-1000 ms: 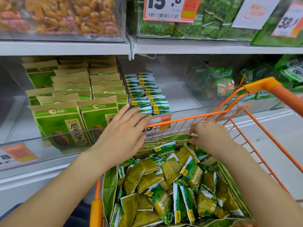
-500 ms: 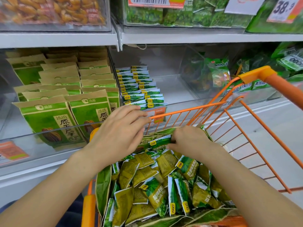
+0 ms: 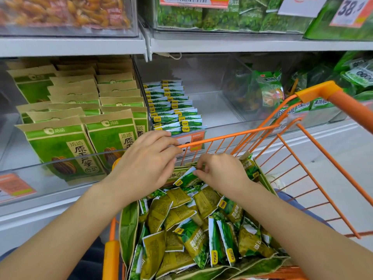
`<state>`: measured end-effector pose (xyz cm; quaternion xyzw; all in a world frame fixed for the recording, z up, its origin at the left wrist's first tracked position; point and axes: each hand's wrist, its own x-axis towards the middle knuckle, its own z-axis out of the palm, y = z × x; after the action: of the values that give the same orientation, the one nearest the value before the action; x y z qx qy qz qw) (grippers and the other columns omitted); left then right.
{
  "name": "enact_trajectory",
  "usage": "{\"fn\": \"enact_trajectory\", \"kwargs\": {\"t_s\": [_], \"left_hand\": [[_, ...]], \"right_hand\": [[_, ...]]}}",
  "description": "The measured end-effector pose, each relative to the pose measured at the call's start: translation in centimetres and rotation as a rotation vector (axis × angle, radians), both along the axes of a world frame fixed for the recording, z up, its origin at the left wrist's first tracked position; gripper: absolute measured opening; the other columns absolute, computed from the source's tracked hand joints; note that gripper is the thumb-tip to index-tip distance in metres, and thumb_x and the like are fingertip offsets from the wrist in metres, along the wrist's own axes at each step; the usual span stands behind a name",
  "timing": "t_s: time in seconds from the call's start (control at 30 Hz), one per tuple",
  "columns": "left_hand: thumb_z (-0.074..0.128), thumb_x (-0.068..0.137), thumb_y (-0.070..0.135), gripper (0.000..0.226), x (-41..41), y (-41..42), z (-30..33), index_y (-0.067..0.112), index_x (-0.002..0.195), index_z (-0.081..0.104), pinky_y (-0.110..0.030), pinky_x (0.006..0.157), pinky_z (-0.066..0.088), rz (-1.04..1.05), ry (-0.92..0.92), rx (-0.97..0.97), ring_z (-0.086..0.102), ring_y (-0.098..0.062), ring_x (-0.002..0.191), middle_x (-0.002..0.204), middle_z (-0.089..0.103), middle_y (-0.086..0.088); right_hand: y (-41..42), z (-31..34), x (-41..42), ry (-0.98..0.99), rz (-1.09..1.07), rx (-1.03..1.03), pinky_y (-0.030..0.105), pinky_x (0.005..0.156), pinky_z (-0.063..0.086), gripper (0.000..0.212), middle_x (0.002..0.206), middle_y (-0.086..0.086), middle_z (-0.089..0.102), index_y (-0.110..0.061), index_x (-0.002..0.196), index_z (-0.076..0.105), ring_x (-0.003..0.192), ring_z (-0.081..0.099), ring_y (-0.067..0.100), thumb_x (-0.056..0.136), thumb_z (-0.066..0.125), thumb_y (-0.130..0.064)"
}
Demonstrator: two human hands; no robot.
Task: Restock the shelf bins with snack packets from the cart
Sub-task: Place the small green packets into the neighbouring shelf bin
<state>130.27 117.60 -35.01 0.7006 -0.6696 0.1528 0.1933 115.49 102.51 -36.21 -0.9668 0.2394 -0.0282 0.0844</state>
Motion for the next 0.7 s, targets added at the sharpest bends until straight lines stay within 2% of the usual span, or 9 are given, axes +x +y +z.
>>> {"fn": "enact_trajectory", "kwargs": {"t_s": [0.1, 0.2, 0.27, 0.33, 0.4, 0.5, 0.57, 0.63, 0.7], "left_hand": [[0.046, 0.09, 0.025, 0.033, 0.1, 0.1, -0.1, 0.013, 0.106, 0.072, -0.036, 0.105, 0.03, -0.005, -0.008, 0.012, 0.055, -0.027, 0.113, 0.11, 0.068, -0.002], [0.045, 0.091, 0.027, 0.033, 0.0, 0.0, 0.1, 0.014, 0.107, 0.072, -0.034, 0.104, 0.032, -0.015, 0.056, 0.012, 0.055, -0.024, 0.113, 0.111, 0.067, 0.001], [0.046, 0.091, 0.034, 0.034, -0.6, 0.1, 0.8, 0.02, 0.111, 0.07, -0.029, 0.1, 0.038, -0.014, 0.302, -0.006, 0.054, -0.013, 0.111, 0.111, 0.065, 0.01], [0.05, 0.085, 0.049, 0.034, -1.2, 0.3, 1.8, 0.035, 0.111, 0.067, -0.026, 0.088, 0.048, 0.03, 0.692, -0.018, 0.06, -0.005, 0.097, 0.106, 0.065, 0.023], [0.062, 0.075, 0.056, 0.033, -1.5, 0.1, 2.4, 0.041, 0.105, 0.065, -0.029, 0.076, 0.055, 0.06, 0.941, -0.004, 0.066, -0.009, 0.08, 0.097, 0.069, 0.02], [0.083, 0.072, 0.033, 0.03, -1.7, -0.3, 2.7, 0.031, 0.097, 0.066, -0.032, 0.074, 0.058, 0.083, 1.099, 0.037, 0.07, -0.009, 0.071, 0.085, 0.074, 0.013], [0.081, 0.074, 0.023, 0.025, -1.8, -0.5, 2.5, 0.029, 0.093, 0.065, -0.033, 0.074, 0.058, 0.103, 1.11, 0.029, 0.069, -0.008, 0.068, 0.081, 0.074, 0.01], [0.079, 0.077, 0.026, 0.021, -2.0, -0.4, 2.2, 0.029, 0.093, 0.065, -0.032, 0.073, 0.057, 0.114, 0.997, -0.004, 0.069, -0.005, 0.069, 0.079, 0.074, 0.008], [0.067, 0.086, 0.04, 0.025, -1.8, -0.2, 2.0, 0.028, 0.107, 0.062, -0.031, 0.069, 0.056, 0.101, 0.696, -0.029, 0.068, -0.007, 0.075, 0.085, 0.072, 0.009]], "right_hand": [[0.1, -0.2, 0.2, -0.015, 0.065, -0.02, 0.028, 0.067, 0.044, 0.021, 0.085, -0.006, 0.069, -0.026, 0.104, 0.06, 0.084, 0.064, 0.019, 0.095, 0.052, -0.043], [-0.4, 0.8, 0.0, -0.065, 0.132, 0.011, 0.027, 0.063, 0.042, 0.014, 0.078, -0.012, 0.06, -0.027, 0.091, 0.063, 0.078, 0.061, 0.014, 0.092, 0.059, -0.04], [-0.9, 2.2, -0.3, -0.21, 0.161, 0.185, 0.029, 0.067, 0.045, 0.009, 0.082, -0.013, 0.058, -0.026, 0.083, 0.063, 0.08, 0.058, 0.008, 0.088, 0.065, -0.034], [-0.9, 3.7, -0.7, -0.397, 0.142, 0.464, 0.028, 0.07, 0.049, 0.008, 0.084, -0.012, 0.06, -0.023, 0.083, 0.062, 0.084, 0.058, 0.005, 0.089, 0.065, -0.026], [-0.4, 4.7, -0.8, -0.541, 0.106, 0.719, 0.029, 0.064, 0.051, 0.008, 0.078, -0.013, 0.061, -0.022, 0.084, 0.059, 0.077, 0.059, 0.006, 0.091, 0.062, -0.021], [0.1, 5.2, -0.7, -0.642, 0.06, 0.895, 0.023, 0.057, 0.05, 0.008, 0.065, -0.011, 0.058, -0.015, 0.085, 0.058, 0.063, 0.056, 0.007, 0.092, 0.061, -0.012], [0.1, 5.4, -0.7, -0.626, 0.044, 0.933, 0.022, 0.061, 0.05, 0.006, 0.063, -0.011, 0.059, -0.015, 0.087, 0.059, 0.063, 0.057, 0.007, 0.088, 0.064, -0.012], [-0.1, 5.8, -0.9, -0.539, 0.067, 0.857, 0.014, 0.063, 0.045, 0.012, 0.066, -0.009, 0.064, -0.019, 0.087, 0.064, 0.064, 0.057, 0.003, 0.081, 0.073, -0.013], [-0.4, 6.3, -1.1, -0.486, 0.075, 0.751, 0.008, 0.056, 0.04, 0.011, 0.065, -0.009, 0.064, -0.019, 0.081, 0.067, 0.056, 0.055, -0.003, 0.078, 0.076, -0.012]]}}
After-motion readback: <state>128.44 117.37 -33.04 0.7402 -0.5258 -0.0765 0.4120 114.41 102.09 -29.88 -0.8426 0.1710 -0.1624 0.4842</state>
